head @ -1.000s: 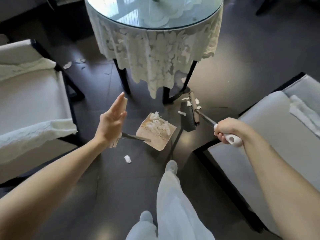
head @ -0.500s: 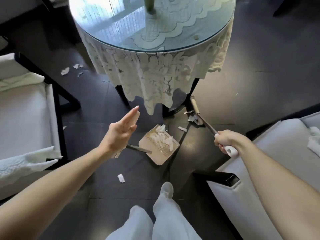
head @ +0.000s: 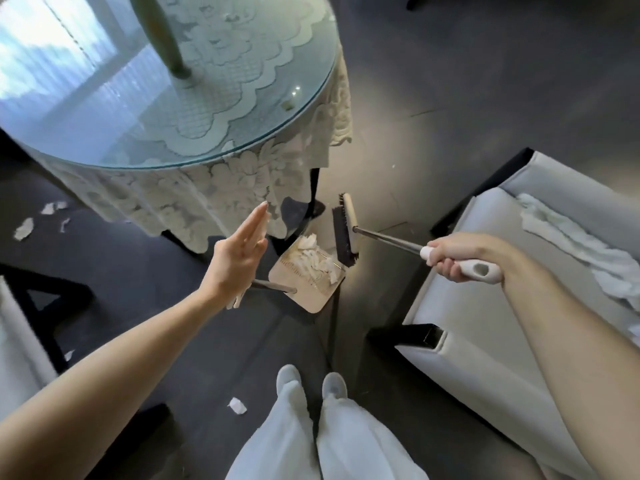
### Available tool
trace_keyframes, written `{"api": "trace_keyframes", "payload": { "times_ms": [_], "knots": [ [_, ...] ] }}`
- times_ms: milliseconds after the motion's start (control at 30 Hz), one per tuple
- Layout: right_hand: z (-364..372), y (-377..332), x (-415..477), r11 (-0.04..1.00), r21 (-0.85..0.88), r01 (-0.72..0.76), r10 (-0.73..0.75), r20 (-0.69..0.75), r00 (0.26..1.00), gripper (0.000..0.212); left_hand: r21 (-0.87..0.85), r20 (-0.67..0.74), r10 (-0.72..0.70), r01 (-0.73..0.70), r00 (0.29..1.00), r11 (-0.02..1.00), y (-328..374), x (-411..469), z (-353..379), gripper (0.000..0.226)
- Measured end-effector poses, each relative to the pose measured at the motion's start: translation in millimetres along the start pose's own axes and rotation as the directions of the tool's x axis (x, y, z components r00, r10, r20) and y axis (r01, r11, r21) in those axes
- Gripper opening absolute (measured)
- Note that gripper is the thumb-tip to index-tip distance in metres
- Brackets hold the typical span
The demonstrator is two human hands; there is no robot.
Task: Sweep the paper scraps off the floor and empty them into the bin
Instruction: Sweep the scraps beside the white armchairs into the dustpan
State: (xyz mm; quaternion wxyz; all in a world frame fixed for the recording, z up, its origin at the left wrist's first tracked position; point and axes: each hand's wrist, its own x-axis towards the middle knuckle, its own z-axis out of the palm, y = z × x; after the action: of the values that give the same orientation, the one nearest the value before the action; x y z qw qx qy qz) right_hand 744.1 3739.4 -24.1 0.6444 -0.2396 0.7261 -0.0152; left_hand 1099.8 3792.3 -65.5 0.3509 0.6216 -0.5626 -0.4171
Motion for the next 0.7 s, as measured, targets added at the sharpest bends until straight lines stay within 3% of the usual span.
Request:
{"api": "trace_keyframes", "payload": {
  "times_ms": [133,300,600,700],
  "knots": [
    [-12,-11,23,0.994,0.111,0.013,-0.005,-0.071,0.997,0.022,-0.009,0.013,0.094,-0.094,0.995,0.996,10,50,18,0.062],
    [-56,-44,63,0.984,0.169,0.061,-0.033,-0.163,0.986,0.017,-0.027,0.043,0.099,-0.098,0.994,0.995,33,123,55,0.064],
    [-167,-163,174,0.997,0.012,0.075,-0.069,-0.26,0.963,0.023,0.014,0.138,0.056,-0.059,0.989,0.998,65,247,115,0.07],
    [-183,-194,215,0.997,-0.049,0.059,-0.07,-0.268,0.961,0.044,0.031,0.144,0.042,-0.046,0.989,0.998,69,275,122,0.067]
  ]
}}
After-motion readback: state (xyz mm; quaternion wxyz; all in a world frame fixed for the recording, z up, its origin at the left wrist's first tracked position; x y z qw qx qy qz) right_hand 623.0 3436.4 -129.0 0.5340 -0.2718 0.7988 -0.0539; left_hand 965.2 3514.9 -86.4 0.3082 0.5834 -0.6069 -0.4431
